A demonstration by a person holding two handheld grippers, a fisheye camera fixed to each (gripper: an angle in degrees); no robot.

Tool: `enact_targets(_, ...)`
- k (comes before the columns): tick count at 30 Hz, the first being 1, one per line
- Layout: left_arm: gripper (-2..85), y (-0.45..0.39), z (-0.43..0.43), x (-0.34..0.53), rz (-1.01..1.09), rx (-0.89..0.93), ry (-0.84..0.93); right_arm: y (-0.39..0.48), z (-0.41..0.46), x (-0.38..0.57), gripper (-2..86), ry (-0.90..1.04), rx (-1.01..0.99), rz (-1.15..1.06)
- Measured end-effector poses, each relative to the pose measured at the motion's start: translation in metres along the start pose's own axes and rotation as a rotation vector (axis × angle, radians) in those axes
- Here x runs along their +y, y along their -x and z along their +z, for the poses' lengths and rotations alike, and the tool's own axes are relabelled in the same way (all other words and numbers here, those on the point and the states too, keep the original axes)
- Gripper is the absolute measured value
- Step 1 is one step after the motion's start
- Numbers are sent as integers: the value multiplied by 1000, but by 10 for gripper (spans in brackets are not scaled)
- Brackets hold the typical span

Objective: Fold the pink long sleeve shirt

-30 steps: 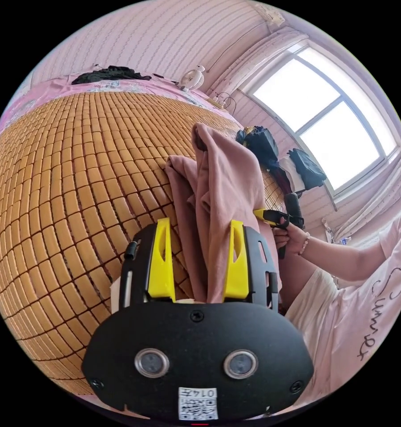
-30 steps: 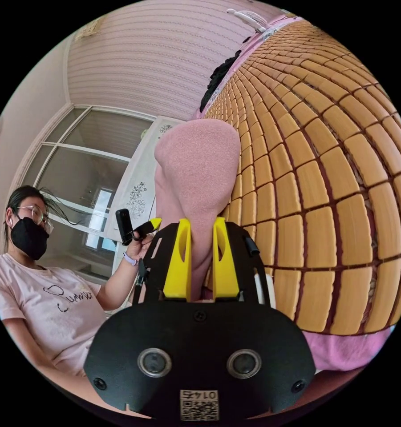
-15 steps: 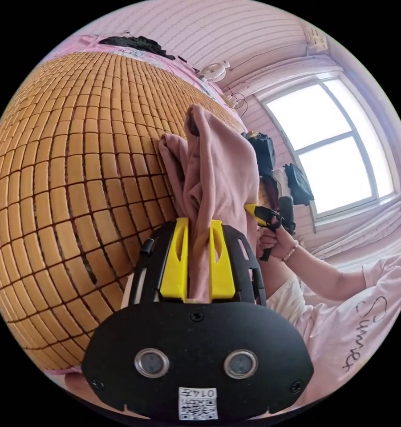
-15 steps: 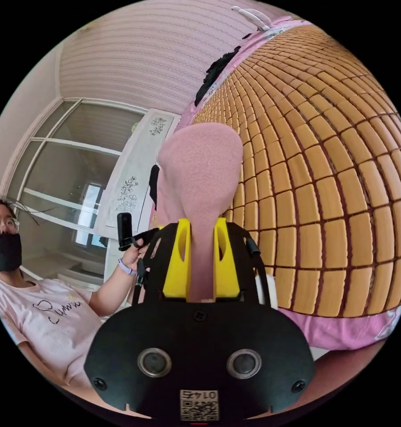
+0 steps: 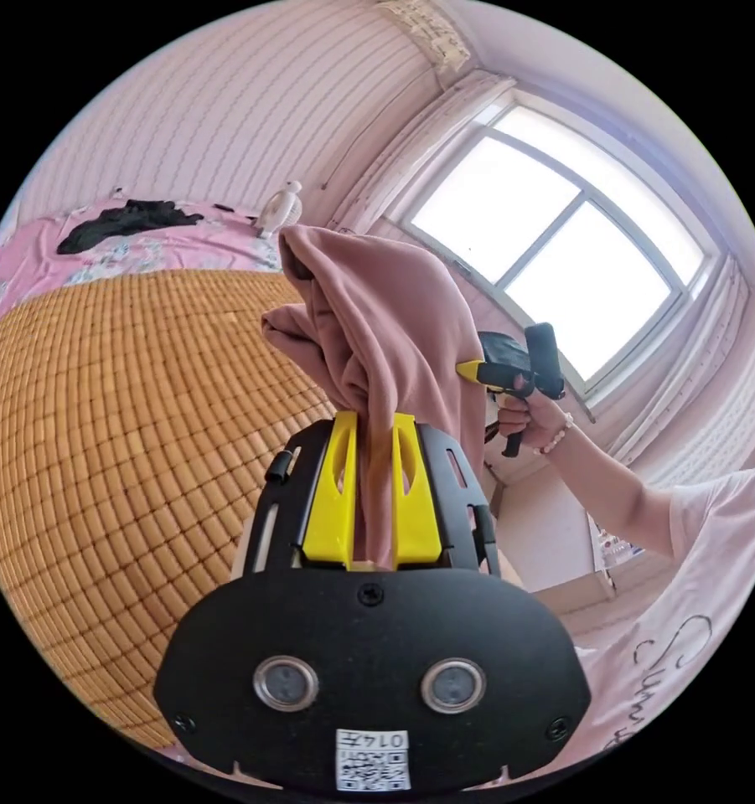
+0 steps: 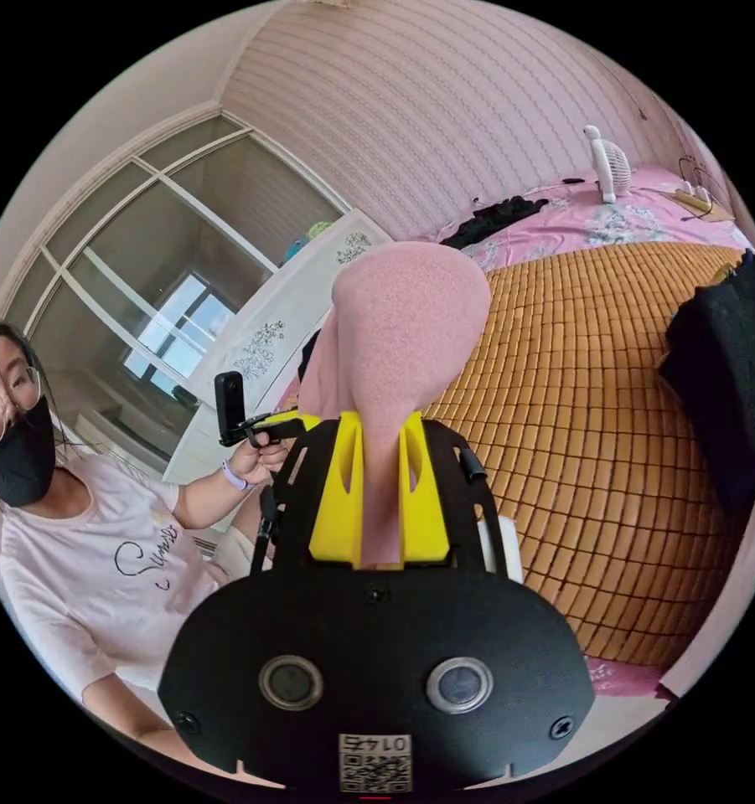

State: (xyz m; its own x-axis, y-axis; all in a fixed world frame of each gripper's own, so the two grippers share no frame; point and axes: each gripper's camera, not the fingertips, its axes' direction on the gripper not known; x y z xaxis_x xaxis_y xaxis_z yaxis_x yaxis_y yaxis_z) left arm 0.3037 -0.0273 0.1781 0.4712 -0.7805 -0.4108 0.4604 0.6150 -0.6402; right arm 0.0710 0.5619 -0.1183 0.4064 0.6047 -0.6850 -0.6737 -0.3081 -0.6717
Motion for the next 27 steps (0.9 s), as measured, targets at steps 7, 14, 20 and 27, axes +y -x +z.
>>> enact_targets(7, 77, -97, 141, -223, 309, 138, 49, -79, -167, -53, 108, -300, 373, 366)
enact_targets(14, 92, -87, 246, -306, 219, -2, 140, -131, -150, -38, 142, -176, 531, 427)
enact_targets(20, 79, -43, 150, -203, 259, -7, 130, 7, -61, 87, 113, -163, 507, 69)
enact_targets(27, 66, 22, -77, -20, 148, -248, 152, 138, 82, 188, 99, 82, 624, -76)
